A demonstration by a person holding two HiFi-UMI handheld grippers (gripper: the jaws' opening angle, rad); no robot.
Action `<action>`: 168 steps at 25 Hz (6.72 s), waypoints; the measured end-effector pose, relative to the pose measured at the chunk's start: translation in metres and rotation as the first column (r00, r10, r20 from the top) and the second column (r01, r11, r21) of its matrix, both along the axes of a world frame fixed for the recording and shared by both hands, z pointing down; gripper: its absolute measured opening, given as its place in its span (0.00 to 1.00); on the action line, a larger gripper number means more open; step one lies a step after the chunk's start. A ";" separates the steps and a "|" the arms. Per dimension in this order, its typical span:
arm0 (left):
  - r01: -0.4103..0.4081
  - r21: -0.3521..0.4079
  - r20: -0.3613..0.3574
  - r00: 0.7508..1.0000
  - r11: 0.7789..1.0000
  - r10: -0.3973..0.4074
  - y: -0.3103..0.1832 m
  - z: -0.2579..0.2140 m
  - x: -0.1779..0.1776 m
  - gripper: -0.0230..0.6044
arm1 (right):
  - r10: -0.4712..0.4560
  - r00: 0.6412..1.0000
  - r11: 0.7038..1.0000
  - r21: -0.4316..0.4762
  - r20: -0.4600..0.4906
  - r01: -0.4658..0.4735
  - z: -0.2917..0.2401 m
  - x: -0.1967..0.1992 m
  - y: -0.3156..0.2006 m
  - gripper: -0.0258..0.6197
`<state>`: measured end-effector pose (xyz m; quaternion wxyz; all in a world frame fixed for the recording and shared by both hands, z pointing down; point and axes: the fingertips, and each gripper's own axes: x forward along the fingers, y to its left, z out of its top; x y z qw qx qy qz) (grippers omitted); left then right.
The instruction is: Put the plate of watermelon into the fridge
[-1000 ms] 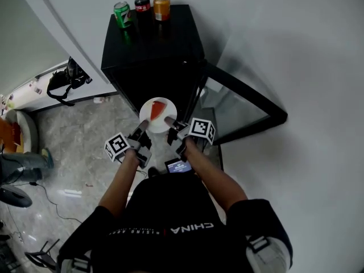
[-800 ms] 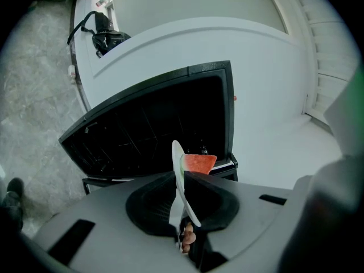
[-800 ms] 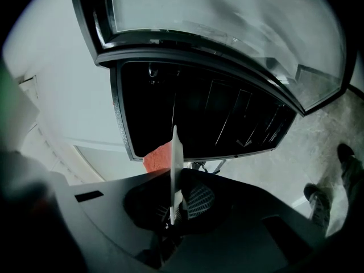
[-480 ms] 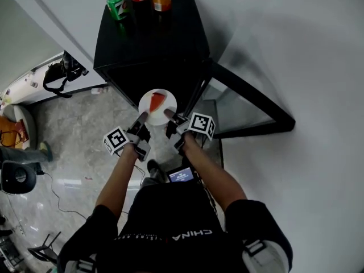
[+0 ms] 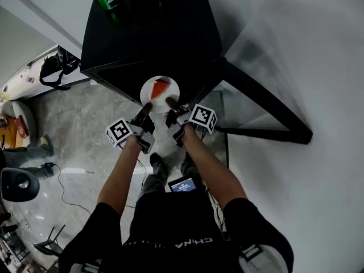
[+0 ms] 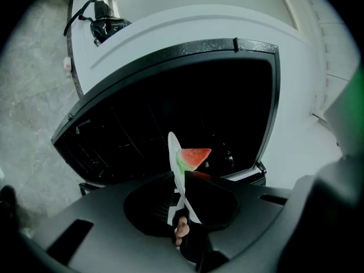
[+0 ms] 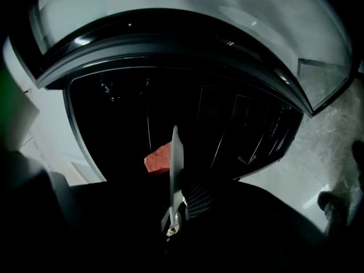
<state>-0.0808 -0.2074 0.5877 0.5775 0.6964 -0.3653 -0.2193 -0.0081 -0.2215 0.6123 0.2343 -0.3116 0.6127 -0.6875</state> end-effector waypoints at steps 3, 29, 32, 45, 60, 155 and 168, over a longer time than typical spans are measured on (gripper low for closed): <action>0.021 -0.024 -0.022 1.000 0.999 -0.022 0.003 -0.019 -0.001 0.10 | 0.025 0.999 1.000 0.002 -0.024 -0.025 -0.024 -0.003 0.001 0.09; 0.140 -0.067 -0.037 0.989 0.988 -0.143 0.009 0.018 -0.015 0.09 | 0.048 0.974 0.999 -0.015 -0.221 -0.053 0.002 -0.013 0.019 0.09; 0.166 -0.094 -0.029 0.985 0.982 -0.170 0.006 0.022 -0.018 0.08 | 0.025 0.970 0.999 -0.018 -0.243 -0.030 0.001 -0.015 0.019 0.09; 0.218 -0.129 -0.046 0.973 0.967 -0.226 -0.011 0.023 -0.026 0.07 | -0.067 0.902 0.995 0.034 -0.426 0.090 -0.004 -0.013 0.032 0.22; -0.069 -0.061 0.212 0.974 0.996 0.081 -0.023 0.009 -0.004 0.12 | 0.047 0.836 0.998 0.050 -0.547 -0.024 -0.009 -0.001 0.006 0.15; -0.592 0.316 0.870 0.492 0.741 0.023 0.117 -0.209 0.044 0.10 | 0.127 0.274 0.729 0.277 -0.953 0.626 -0.228 0.009 0.108 0.09; -0.507 0.242 0.881 0.472 0.827 0.032 0.170 -0.186 0.067 0.10 | 0.050 0.290 0.646 0.252 -0.956 0.720 -0.205 0.036 0.167 0.08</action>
